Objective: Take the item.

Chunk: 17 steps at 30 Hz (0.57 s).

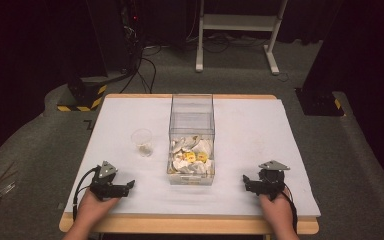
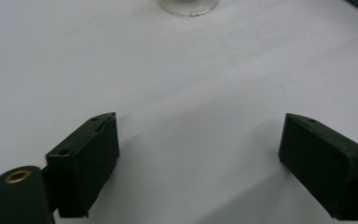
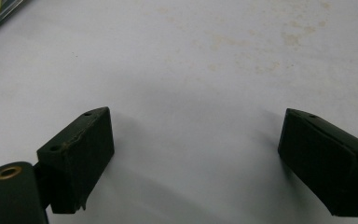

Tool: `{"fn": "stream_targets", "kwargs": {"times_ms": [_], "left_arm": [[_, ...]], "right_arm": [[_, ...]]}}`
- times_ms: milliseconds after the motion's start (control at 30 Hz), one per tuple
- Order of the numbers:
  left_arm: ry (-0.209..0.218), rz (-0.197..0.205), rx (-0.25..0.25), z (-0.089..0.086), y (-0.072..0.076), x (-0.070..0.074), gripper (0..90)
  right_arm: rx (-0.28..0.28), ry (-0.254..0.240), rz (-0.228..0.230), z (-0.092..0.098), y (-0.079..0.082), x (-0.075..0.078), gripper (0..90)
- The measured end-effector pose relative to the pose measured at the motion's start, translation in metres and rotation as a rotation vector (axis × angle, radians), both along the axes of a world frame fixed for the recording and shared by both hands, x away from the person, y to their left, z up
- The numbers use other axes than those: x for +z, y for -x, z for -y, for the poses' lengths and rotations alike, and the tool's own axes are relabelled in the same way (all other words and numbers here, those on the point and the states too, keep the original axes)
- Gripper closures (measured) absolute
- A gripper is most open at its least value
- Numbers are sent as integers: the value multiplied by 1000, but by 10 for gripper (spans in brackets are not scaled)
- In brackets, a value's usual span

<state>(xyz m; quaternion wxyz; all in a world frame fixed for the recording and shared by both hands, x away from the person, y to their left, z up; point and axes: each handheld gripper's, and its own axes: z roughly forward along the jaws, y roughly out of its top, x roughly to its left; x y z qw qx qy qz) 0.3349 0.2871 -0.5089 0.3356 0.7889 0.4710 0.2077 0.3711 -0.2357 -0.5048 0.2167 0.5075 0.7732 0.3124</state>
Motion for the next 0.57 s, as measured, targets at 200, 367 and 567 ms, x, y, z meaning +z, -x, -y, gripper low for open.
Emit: {"fn": "stream_targets", "kwargs": {"times_ms": [200, 367, 567], "left_arm": [[6, 6, 3, 0, 1, -1, 116], [0, 10, 1, -1, 1, 0, 121], [5, 14, 1, -1, 2, -1, 130]], "right_arm": [[0, 1, 1, 0, 0, 0, 100], [-2, 4, 3, 0, 0, 0, 100], [-7, 0, -1, 0, 0, 0, 88]]}}
